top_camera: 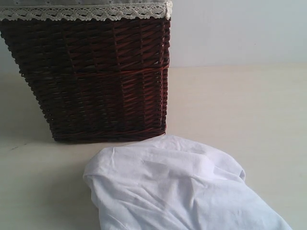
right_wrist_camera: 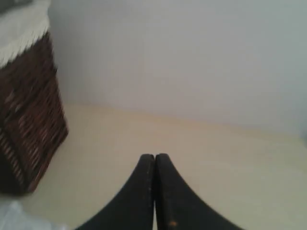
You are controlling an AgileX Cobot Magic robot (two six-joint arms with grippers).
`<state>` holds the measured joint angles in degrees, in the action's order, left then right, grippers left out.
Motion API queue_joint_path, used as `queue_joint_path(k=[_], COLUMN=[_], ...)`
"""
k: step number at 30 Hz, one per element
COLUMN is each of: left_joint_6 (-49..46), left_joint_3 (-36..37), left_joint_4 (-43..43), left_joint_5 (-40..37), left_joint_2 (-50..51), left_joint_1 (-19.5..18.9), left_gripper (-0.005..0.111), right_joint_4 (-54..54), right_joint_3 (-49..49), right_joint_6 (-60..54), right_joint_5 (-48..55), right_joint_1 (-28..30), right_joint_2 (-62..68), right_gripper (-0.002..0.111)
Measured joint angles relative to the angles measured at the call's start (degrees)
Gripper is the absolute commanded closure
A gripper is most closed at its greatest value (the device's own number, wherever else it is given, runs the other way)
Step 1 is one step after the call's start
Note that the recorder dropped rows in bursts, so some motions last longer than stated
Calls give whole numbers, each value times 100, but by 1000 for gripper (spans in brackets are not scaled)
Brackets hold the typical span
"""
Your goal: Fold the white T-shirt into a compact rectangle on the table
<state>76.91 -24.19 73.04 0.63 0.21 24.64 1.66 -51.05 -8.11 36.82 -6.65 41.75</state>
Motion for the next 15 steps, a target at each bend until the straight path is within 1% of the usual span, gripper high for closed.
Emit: queue_joint_path(k=[2, 4, 7, 9, 10, 12, 14, 15], left_joint_6=[0, 0, 0, 22, 46, 59, 81, 92], left_joint_3=[83, 162, 241, 253, 257, 257, 267, 267], left_joint_4=[0, 0, 0, 0, 0, 0, 0, 0], left_joint_5=[-15, -15, -18, -18, -18, -18, -6, 26], left_joint_2=[0, 0, 0, 0, 0, 0, 0, 0], left_joint_1=[0, 0, 0, 0, 0, 0, 0, 0], left_gripper=[107, 107, 107, 107, 107, 107, 107, 107], right_joint_4=[694, 1474, 3168, 4219, 4484, 4498, 3963, 3646], right_joint_3=[-434, -686, -641, -397, -238, 68, 388, 525], right_joint_6=[-851, -1629, -3245, -4240, -4635, -5042, -5098, -4968], right_joint_5=[964, 1701, 2696, 3043, 3121, 2941, 2367, 2085], right_joint_1=[0, 0, -16, -202, -392, -903, -1481, -1707], right_joint_2=[581, 1043, 1605, 1816, 1904, 2018, 2166, 2268], right_gripper=[106, 102, 101, 101, 101, 101, 99, 95])
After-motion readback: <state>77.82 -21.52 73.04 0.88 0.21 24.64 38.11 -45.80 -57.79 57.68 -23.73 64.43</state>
